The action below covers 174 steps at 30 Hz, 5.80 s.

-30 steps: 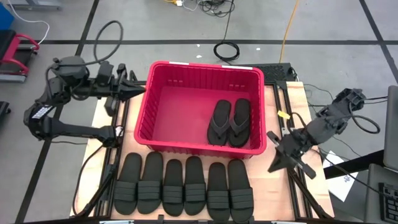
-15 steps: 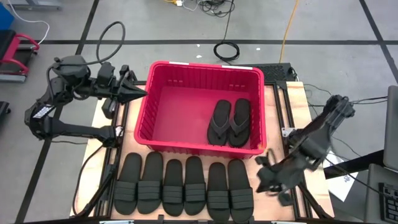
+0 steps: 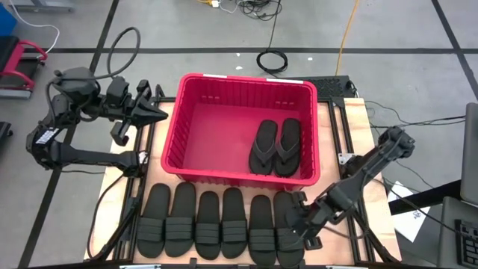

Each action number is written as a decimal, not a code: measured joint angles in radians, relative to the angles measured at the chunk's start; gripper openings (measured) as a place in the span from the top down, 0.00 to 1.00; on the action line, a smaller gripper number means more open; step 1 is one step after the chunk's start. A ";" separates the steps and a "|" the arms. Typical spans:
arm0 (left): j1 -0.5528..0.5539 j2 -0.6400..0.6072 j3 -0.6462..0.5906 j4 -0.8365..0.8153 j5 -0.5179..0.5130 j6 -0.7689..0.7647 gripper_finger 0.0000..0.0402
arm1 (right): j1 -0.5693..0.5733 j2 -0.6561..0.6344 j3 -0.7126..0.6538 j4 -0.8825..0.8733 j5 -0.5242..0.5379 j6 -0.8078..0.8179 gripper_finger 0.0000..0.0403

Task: Pick and place slides into bin
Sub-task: Put the black slide into the red bin

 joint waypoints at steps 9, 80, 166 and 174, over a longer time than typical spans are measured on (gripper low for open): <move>0.000 0.000 0.000 -0.020 0.030 -0.009 0.95 | -0.014 0.033 -0.141 0.138 -0.133 0.050 0.57; 0.000 0.000 0.001 -0.015 0.071 -0.017 0.95 | -0.099 -0.044 -0.464 0.522 -0.263 0.141 0.48; 0.000 0.000 0.001 -0.021 0.108 0.000 0.95 | -0.485 -0.103 0.494 -0.394 -0.195 -0.245 1.00; 0.000 0.000 0.001 -0.055 0.095 0.073 0.95 | -0.818 -0.104 0.549 -0.568 -0.351 -0.479 1.00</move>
